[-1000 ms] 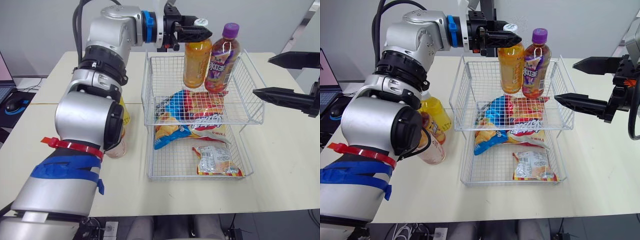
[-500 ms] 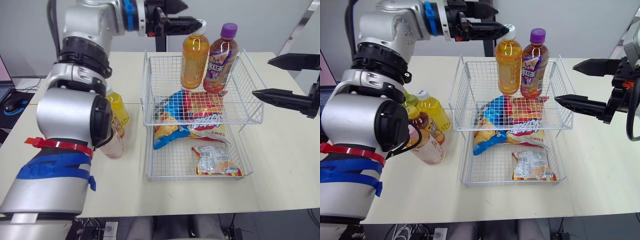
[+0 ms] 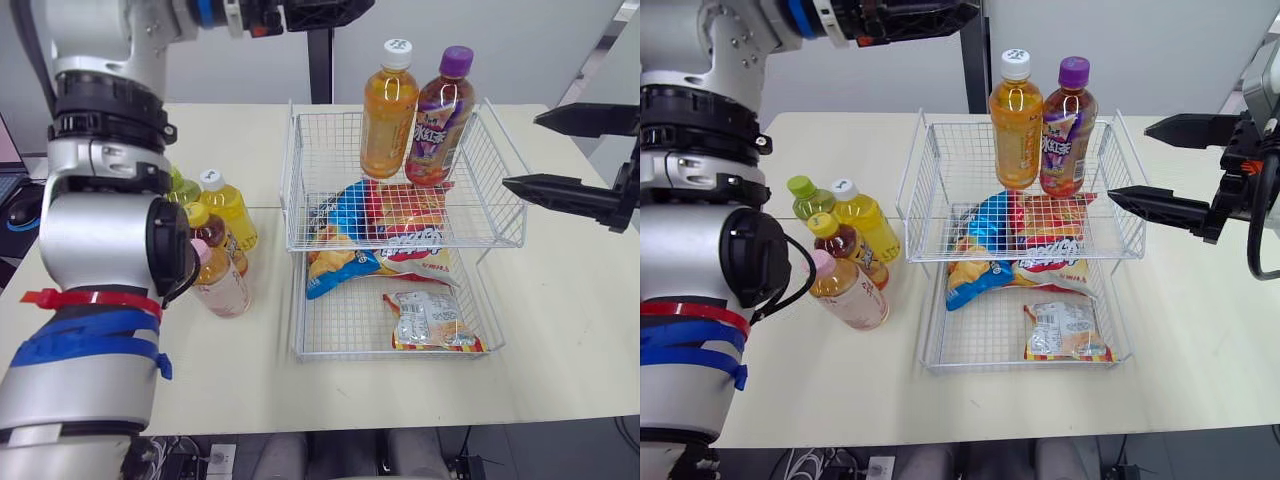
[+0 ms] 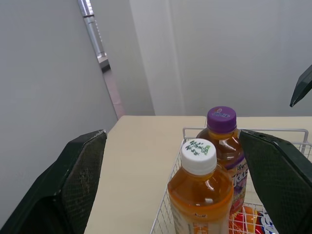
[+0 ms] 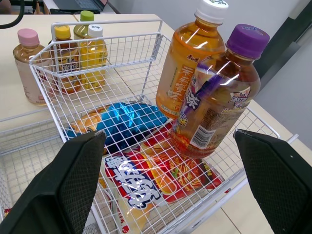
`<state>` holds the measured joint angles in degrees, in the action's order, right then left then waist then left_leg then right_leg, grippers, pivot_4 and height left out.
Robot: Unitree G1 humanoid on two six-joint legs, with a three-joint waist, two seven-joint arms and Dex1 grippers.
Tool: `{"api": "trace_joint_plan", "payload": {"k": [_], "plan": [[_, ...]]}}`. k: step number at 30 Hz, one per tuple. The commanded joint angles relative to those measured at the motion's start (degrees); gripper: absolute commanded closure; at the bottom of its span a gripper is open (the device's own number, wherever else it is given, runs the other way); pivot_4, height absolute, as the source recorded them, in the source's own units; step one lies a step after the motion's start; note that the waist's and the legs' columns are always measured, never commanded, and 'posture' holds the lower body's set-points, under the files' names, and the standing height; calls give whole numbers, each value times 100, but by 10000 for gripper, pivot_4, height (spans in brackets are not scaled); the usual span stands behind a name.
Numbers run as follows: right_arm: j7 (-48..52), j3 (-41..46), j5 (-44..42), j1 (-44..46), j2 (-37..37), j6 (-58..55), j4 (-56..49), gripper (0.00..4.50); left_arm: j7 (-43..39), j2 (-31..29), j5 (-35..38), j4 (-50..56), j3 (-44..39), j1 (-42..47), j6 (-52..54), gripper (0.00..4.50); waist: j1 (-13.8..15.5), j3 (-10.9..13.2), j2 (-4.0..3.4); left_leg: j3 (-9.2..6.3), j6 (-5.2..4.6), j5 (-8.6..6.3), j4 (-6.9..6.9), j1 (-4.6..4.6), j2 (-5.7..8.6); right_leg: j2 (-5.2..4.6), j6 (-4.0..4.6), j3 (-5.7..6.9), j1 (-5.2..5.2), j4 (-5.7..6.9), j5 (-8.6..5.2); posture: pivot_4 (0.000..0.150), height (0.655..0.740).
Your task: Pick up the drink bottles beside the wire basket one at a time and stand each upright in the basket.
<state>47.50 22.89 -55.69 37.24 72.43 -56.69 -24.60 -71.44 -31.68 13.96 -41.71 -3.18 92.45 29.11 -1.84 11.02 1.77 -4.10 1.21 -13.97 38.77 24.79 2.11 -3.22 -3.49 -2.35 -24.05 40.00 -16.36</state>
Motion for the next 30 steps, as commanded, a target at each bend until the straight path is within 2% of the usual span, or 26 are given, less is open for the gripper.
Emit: {"api": "trace_joint_plan", "payload": {"k": [1,6,12,15,22,30], "plan": [[36,62,10,158,17,183,-27,0,-62,-358,383,1224,-172,-235,522,154,-6,0,-1,0,0,0,0,0,0,0,0,0,0,-1,0,1500,7400],[101,-70,71,211,-53,328,-20,0,376,-770,728,2210,-447,-703,1258,154,0,0,-1,-1,1,0,2,0,-4,1,0,1,0,0,0,1500,7400],[304,-540,275,477,-299,754,-22,0,394,-1651,1294,3164,-860,-1505,2074,154,-32,-3,-5,0,1,0,4,-1,-8,5,0,0,0,2,0,1500,7400],[510,-781,353,597,-458,940,-40,0,698,-1914,1584,3559,-1170,-1893,2435,154,-35,-3,-5,-1,1,1,5,-1,-10,5,1,1,0,2,0,1500,7400],[960,-1657,211,1294,-1176,879,21,0,1554,-2492,1897,4296,-2550,-3555,2810,154,-33,-4,-7,-2,2,1,7,-3,-15,6,2,5,1,4,1,1500,7400],[1062,-2247,379,1834,-1863,745,265,0,1974,-2811,1839,4316,-4023,-5548,2540,154,-4,-4,-7,0,2,0,4,-3,-18,4,4,4,-2,0,2,1500,7400]]}}
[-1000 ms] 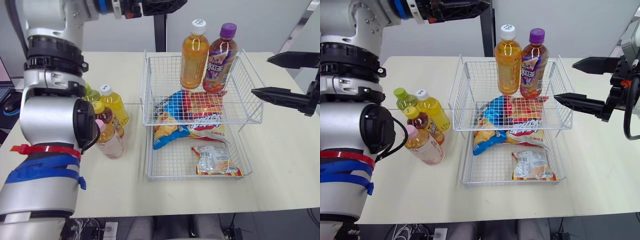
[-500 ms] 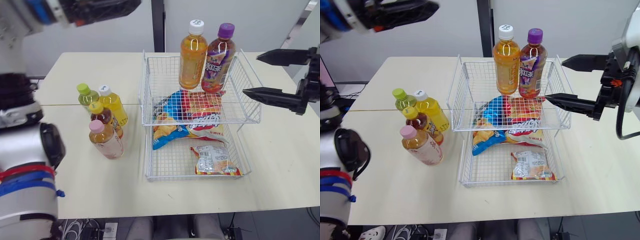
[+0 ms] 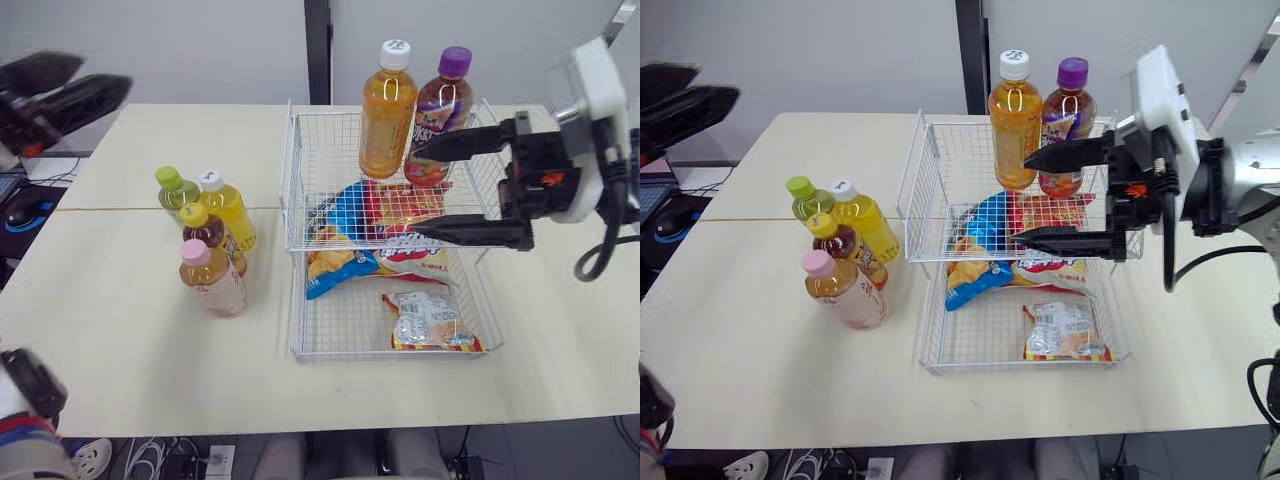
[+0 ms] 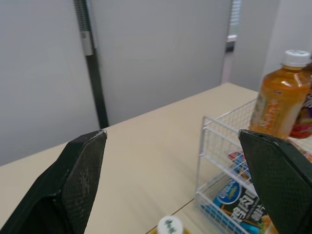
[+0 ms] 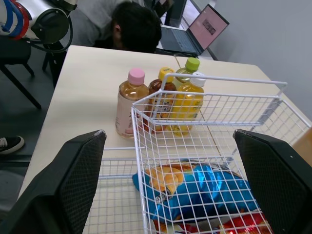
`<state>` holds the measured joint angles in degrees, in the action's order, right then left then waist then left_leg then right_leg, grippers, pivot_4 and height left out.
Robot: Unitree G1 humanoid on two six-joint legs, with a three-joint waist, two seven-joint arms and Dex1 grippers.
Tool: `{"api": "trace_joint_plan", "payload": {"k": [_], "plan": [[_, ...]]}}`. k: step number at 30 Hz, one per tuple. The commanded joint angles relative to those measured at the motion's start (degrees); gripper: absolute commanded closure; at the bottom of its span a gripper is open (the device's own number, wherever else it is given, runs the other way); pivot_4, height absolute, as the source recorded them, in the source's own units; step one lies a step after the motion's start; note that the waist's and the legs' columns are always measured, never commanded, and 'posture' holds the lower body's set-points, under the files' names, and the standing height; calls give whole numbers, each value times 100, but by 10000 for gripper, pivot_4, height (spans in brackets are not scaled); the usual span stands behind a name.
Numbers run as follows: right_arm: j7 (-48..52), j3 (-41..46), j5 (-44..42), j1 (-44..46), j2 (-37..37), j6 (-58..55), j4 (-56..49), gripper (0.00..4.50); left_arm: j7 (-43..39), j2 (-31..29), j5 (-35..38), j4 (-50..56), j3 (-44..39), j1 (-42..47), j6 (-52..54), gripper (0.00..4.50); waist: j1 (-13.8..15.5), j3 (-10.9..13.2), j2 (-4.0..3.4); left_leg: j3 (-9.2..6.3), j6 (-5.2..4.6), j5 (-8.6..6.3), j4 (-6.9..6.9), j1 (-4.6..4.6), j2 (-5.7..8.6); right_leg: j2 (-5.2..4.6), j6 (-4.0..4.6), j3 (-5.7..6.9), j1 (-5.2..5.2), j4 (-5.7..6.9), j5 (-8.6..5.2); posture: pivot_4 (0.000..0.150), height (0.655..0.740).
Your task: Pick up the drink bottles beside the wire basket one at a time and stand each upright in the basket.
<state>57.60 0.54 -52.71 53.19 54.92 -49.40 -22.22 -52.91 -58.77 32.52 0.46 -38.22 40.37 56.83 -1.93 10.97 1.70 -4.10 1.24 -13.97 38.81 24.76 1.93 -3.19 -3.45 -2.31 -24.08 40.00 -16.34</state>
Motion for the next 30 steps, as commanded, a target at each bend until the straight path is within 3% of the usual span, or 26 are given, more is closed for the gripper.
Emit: {"api": "trace_joint_plan", "payload": {"k": [1,8,14,30], "plan": [[41,-78,115,299,-200,15,60,0,157,-75,-65,81,-670,-601,-361,154,7,0,0,0,0,0,0,0,-1,0,1,1,0,0,1,1500,7400],[-341,-287,364,695,-798,-195,284,0,364,199,-115,8,-1208,-1933,-963,154,48,-2,3,-1,2,-1,0,0,-12,-9,12,5,0,-4,7,1500,7400],[-550,-223,345,866,-1019,-466,299,0,456,496,0,-83,-1205,-2483,-1447,154,39,-3,4,3,3,-1,-3,0,-21,-11,20,4,-4,-6,12,1500,7400],[-534,-151,254,791,-1048,-714,57,0,1589,1361,-158,76,619,-1510,-1973,154,33,-4,6,4,3,-2,-3,0,-25,-4,23,6,-3,-5,15,1500,7400]]}}
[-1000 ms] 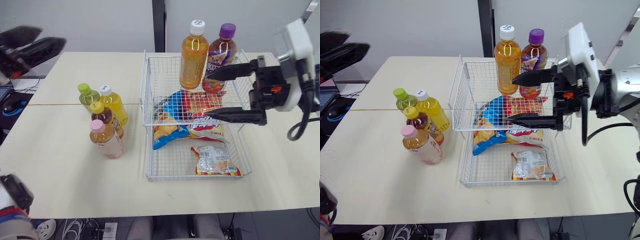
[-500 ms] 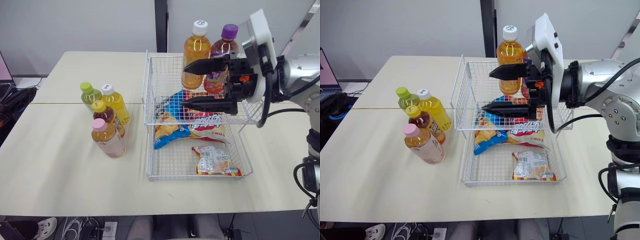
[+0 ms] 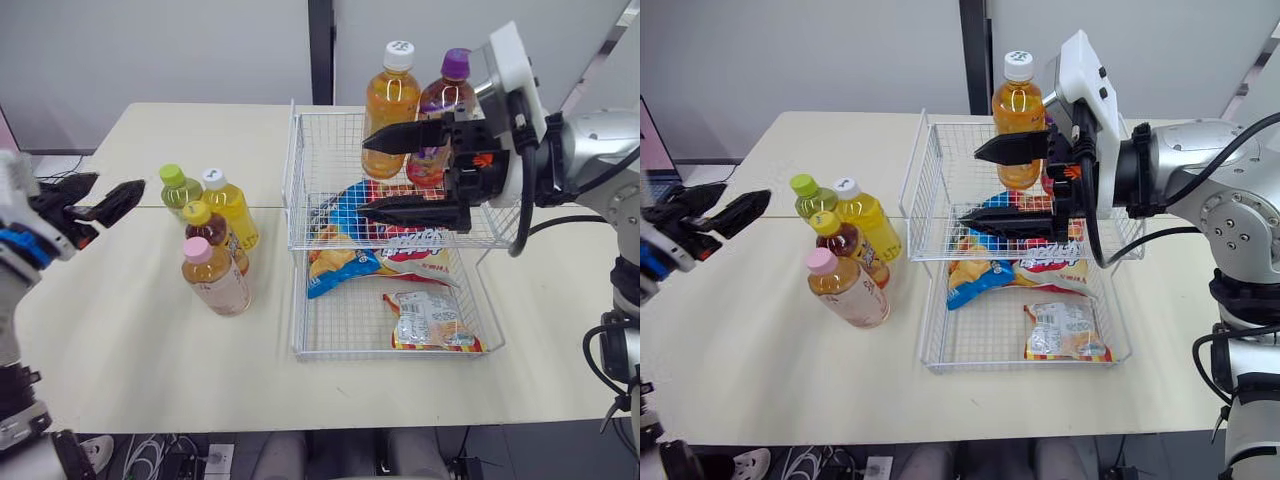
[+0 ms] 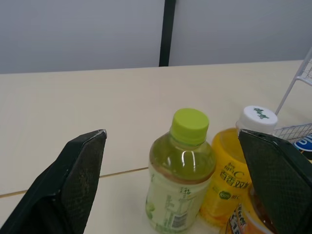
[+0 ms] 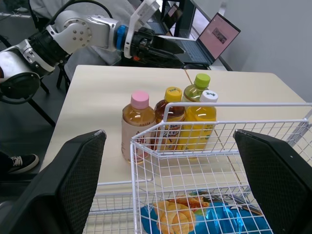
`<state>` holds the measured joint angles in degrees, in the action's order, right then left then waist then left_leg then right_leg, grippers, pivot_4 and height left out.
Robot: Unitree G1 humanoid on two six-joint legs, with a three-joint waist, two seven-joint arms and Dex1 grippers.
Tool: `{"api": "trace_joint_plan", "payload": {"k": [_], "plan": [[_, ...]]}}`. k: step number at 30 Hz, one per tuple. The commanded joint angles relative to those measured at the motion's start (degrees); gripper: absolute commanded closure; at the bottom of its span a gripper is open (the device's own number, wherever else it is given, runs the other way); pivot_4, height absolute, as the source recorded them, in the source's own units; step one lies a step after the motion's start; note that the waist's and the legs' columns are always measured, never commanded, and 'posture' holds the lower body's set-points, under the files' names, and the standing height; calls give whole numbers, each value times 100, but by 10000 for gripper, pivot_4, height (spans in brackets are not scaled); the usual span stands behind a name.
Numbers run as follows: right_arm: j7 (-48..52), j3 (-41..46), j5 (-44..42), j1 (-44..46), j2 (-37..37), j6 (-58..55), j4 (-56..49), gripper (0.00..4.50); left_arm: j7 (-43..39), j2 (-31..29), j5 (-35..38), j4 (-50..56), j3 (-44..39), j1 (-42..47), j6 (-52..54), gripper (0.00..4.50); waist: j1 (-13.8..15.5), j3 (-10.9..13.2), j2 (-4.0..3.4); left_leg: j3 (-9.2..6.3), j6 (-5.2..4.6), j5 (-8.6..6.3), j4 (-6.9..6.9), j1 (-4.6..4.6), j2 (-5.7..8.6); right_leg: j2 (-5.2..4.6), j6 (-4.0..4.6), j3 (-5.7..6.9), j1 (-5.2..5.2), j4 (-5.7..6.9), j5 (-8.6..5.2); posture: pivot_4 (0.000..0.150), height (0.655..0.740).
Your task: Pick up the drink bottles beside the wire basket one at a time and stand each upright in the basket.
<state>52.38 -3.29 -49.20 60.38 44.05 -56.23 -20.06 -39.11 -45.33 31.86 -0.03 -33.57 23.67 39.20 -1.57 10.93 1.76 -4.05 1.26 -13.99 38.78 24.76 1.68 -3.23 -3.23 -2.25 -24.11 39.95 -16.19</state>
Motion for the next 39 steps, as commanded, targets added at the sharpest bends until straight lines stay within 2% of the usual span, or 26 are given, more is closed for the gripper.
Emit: {"api": "trace_joint_plan", "payload": {"k": [1,10,26,29,37,39], "plan": [[-12,238,-99,68,43,-46,-166,0,278,47,-132,79,233,223,-244,154,-3,0,0,0,0,0,0,0,0,1,0,0,0,0,0,1500,7400],[19,275,-146,0,77,-98,-224,0,623,214,-524,-611,780,810,-795,154,-7,0,0,0,0,0,0,0,0,5,0,0,-1,1,0,1500,7400],[-14,429,-407,-96,127,-268,-417,0,443,257,-835,-1506,1400,1288,-1061,154,-8,0,0,-1,0,0,0,0,1,6,0,1,-1,0,0,1500,7400],[-29,440,-440,-90,134,-281,-423,0,404,280,-825,-1579,1425,1342,-1130,5131,-7,0,0,-1,0,0,0,0,1,6,0,1,0,0,0,1500,7400],[-22,459,-506,-124,168,-319,-477,0,396,339,-770,-1522,1349,1320,-1245,31224,-8,0,0,-1,0,0,0,0,1,6,0,1,0,0,0,1500,7400],[-20,465,-526,-133,177,-326,-485,0,402,343,-754,-1499,1318,1289,-1233,31405,-8,0,0,-1,0,0,0,0,1,6,0,1,0,0,0,1500,7400]]}}
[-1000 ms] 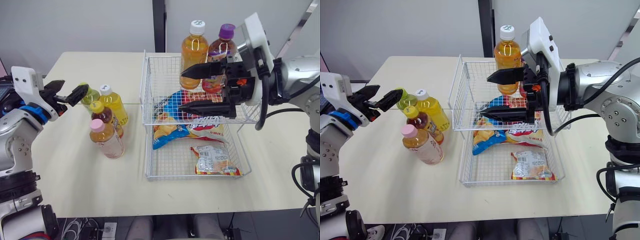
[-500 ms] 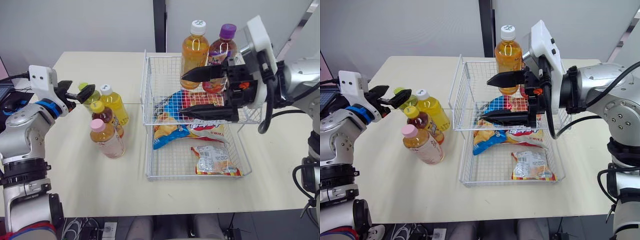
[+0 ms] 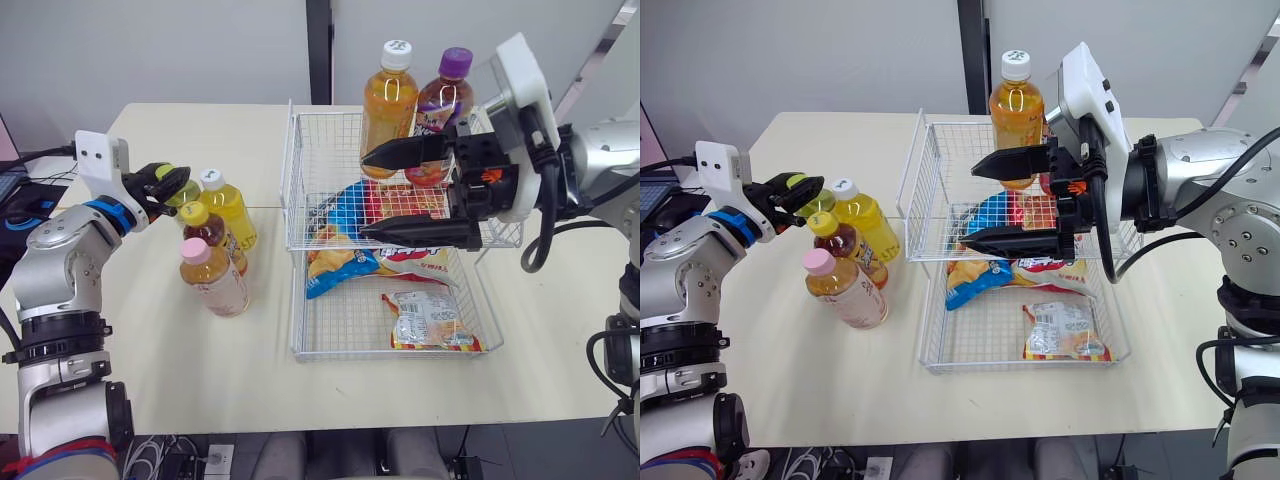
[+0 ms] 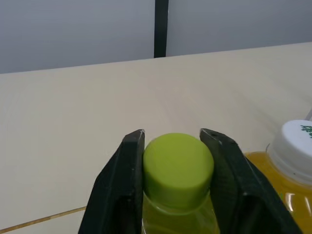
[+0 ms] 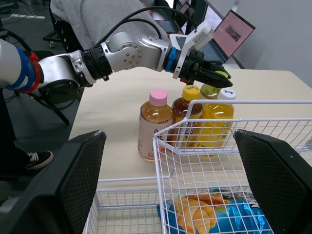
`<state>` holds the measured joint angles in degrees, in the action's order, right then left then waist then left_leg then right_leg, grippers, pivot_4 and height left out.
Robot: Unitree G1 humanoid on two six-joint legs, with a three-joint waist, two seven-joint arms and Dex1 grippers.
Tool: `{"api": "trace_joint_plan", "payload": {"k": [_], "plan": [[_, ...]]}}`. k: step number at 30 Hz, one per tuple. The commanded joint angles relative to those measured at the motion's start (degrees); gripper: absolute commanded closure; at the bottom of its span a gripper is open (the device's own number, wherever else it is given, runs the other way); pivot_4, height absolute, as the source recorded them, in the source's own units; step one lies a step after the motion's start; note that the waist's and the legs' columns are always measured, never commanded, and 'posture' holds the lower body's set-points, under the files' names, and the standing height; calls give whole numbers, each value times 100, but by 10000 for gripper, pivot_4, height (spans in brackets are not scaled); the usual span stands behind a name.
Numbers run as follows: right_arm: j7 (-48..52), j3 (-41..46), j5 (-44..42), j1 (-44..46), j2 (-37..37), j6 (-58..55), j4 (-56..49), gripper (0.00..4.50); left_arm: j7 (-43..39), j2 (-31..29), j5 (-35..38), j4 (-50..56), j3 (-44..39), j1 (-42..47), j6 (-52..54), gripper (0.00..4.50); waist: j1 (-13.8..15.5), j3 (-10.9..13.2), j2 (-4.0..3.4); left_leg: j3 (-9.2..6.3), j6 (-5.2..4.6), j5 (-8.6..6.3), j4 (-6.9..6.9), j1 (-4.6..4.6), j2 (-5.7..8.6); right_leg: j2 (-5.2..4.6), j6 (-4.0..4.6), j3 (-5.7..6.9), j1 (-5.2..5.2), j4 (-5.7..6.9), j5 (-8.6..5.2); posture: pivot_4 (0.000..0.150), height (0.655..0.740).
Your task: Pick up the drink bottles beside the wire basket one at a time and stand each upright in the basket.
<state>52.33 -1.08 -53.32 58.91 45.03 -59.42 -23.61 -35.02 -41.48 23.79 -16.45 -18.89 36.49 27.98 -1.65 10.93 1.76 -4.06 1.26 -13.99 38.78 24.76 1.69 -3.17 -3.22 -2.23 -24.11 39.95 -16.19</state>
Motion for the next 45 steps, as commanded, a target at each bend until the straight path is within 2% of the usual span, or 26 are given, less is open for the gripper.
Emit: {"api": "trace_joint_plan", "payload": {"k": [1,8,13,18,22,26,31,37,45], "plan": [[-14,243,-120,13,80,-8,-131,0,2,-44,58,138,-170,0,-108,31405,0,0,0,0,0,0,0,0,0,0,0,0,0,0,0,1500,7400],[-51,263,-99,2,77,41,-122,0,32,-178,152,321,-388,-54,-56,31405,0,0,0,0,0,0,0,0,0,0,0,-1,0,0,0,1500,7400],[-17,328,-14,-7,185,113,-71,0,-59,-719,241,639,-582,66,207,31405,-15,1,1,0,0,0,-2,0,-2,0,0,-1,-3,0,0,1500,7400],[45,488,90,5,427,155,46,0,-409,-1552,434,902,-665,268,741,31405,-14,2,3,-1,0,0,-7,2,-2,1,0,1,-4,-8,0,1500,7400],[154,601,147,5,721,195,137,0,-744,-2175,591,760,-564,773,1171,31405,0,2,3,0,0,0,-6,2,-1,4,0,3,-1,-7,0,1500,7400],[293,685,396,66,1112,320,380,0,-1169,-2522,658,437,-52,1860,1600,31405,28,4,6,-3,0,0,-3,2,8,12,-2,14,6,-10,-1,1500,7400],[500,724,502,7,1451,356,488,0,-1820,-2410,493,-50,836,3369,1875,31405,0,4,6,0,-1,0,-4,3,11,13,-3,12,6,-7,-2,1500,7400],[505,921,528,-164,1682,329,459,0,-2600,-1684,34,-1069,1838,5301,1757,31405,-19,8,9,4,-1,0,-2,5,9,18,-4,9,4,-6,-2,1500,7400],[583,1237,325,-466,1905,289,275,0,-3230,-873,-396,-2167,2217,6448,1532,31405,-69,14,4,14,-1,0,-4,6,6,18,-5,-2,-4,-4,-3,1500,7400]]}}
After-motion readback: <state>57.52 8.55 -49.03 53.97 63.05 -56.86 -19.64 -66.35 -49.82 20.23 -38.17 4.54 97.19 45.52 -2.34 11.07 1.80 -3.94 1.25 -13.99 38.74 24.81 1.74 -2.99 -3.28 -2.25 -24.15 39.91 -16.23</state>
